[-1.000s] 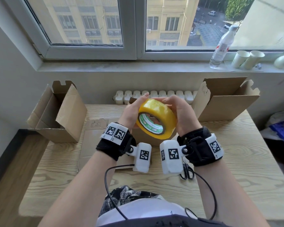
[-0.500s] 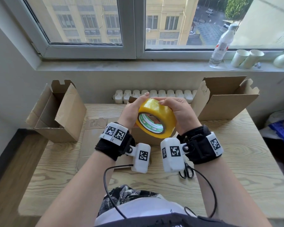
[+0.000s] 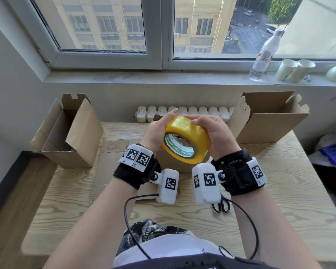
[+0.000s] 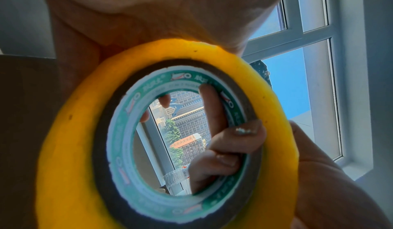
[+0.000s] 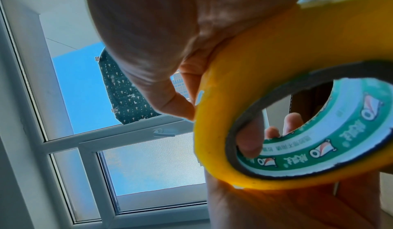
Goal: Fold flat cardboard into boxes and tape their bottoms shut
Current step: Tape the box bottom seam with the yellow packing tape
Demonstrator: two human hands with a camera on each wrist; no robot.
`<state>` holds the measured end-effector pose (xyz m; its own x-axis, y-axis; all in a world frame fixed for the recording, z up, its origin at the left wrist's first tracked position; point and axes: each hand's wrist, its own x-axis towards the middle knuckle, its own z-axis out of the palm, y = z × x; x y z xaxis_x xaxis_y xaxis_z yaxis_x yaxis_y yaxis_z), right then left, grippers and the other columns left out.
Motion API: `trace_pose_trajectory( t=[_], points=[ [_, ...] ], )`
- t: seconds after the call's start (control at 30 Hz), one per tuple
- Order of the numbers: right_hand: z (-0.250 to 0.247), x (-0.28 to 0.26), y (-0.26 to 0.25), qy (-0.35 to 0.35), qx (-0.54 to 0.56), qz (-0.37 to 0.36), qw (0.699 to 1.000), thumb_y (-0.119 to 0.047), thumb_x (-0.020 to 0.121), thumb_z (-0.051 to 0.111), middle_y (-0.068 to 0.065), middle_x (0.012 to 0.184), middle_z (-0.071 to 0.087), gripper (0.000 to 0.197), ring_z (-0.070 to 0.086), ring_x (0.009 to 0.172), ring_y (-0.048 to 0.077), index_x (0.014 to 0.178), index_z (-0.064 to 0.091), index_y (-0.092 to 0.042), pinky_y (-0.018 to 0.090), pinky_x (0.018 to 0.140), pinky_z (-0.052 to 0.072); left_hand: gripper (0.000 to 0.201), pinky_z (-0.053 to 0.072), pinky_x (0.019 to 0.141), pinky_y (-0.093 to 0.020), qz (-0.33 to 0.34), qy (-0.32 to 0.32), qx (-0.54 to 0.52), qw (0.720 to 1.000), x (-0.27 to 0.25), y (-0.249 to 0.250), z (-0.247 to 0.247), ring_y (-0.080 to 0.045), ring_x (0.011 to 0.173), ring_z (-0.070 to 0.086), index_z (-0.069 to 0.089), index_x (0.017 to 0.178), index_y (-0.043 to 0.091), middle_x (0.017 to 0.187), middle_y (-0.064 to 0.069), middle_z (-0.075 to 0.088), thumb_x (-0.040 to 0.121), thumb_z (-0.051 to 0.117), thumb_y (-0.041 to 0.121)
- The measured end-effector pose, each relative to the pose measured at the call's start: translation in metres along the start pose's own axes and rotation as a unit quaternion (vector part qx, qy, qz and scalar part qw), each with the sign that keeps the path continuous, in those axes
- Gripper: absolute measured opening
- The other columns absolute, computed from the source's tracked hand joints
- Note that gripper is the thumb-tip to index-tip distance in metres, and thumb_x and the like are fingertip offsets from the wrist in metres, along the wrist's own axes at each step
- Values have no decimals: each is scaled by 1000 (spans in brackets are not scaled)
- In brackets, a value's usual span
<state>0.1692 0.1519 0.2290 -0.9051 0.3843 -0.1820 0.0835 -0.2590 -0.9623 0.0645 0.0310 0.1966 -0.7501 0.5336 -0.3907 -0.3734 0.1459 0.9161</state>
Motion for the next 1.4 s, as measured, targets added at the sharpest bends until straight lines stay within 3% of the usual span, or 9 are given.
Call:
trace_pose_trajectory(
  t=[0.23, 0.4, 0.63, 0.77, 0.87, 0.97, 1.1, 1.2, 1.4],
  points=[
    [-2, 2, 1, 6, -6, -1, 1000, -6, 92, 55, 14, 84, 72, 21, 67, 73, 22, 93, 76, -9, 29, 62, 57, 84, 52, 91, -53, 2, -4, 8, 1000, 8, -3, 1, -30, 79, 65, 72, 106, 2, 86, -16, 65, 57, 70, 71],
    [-6, 1, 1, -17, -3, 5, 1000, -7, 86, 56, 19, 97, 72, 25, 66, 87, 29, 103, 75, -7, 41, 79, 56, 61, 53, 78, -39, -9, -11, -4, 1000, 9, 0, 0, -30, 81, 62, 68, 104, 8, 91, -19, 61, 74, 68, 62],
    [-3, 5, 5, -6, 15, 24, 1000, -11, 73, 63, 21, 98, 71, 32, 66, 87, 30, 102, 75, -3, 40, 79, 56, 43, 52, 71, -33, -14, -9, -7, 1000, 12, -5, -3, -28, 79, 61, 67, 97, 11, 88, -17, 61, 87, 63, 52],
    [-1, 3, 6, 2, 17, 29, 999, 0, 87, 56, 21, 96, 70, 23, 65, 87, 31, 103, 73, -1, 39, 78, 56, 52, 53, 72, -35, -17, -15, -11, 1000, 15, -8, -3, -28, 76, 63, 68, 98, 10, 89, -17, 62, 79, 67, 59],
    [1, 2, 6, 6, 27, 35, 999, 1, 88, 55, 20, 90, 70, 21, 67, 77, 29, 101, 72, 0, 34, 64, 58, 82, 55, 66, -32, -25, -19, -27, 999, 18, -10, -1, -26, 73, 66, 69, 111, 3, 89, -16, 65, 59, 72, 66],
    [1, 0, 6, 18, 33, 33, 999, -2, 89, 58, 21, 87, 70, 18, 67, 72, 28, 99, 74, -2, 32, 57, 58, 88, 56, 67, -33, -28, -14, -16, 999, 20, -12, 0, -27, 74, 67, 69, 115, 2, 87, -14, 66, 57, 72, 67],
    [-3, 0, 7, 13, 37, 35, 999, -7, 89, 62, 21, 97, 71, 19, 67, 85, 32, 105, 73, -5, 38, 72, 59, 76, 54, 75, -40, -11, -13, -7, 1000, 20, -6, 1, -28, 74, 64, 70, 98, 6, 85, -16, 63, 53, 73, 67],
    [-5, 0, 5, -9, 36, 45, 998, -9, 84, 61, 20, 98, 71, 23, 67, 90, 34, 102, 75, -9, 46, 84, 55, 63, 54, 70, -36, -7, -14, -5, 1000, 19, -5, 0, -29, 76, 63, 70, 95, 10, 87, -18, 62, 63, 72, 65],
    [-2, -3, 4, -13, 31, 54, 998, 1, 86, 56, 13, 90, 73, 24, 67, 84, 26, 95, 75, -10, 39, 80, 56, 45, 55, 59, -27, -12, -25, -15, 1000, 20, -13, -3, -23, 67, 65, 68, 96, 10, 82, -13, 64, 84, 66, 53]
  ],
)
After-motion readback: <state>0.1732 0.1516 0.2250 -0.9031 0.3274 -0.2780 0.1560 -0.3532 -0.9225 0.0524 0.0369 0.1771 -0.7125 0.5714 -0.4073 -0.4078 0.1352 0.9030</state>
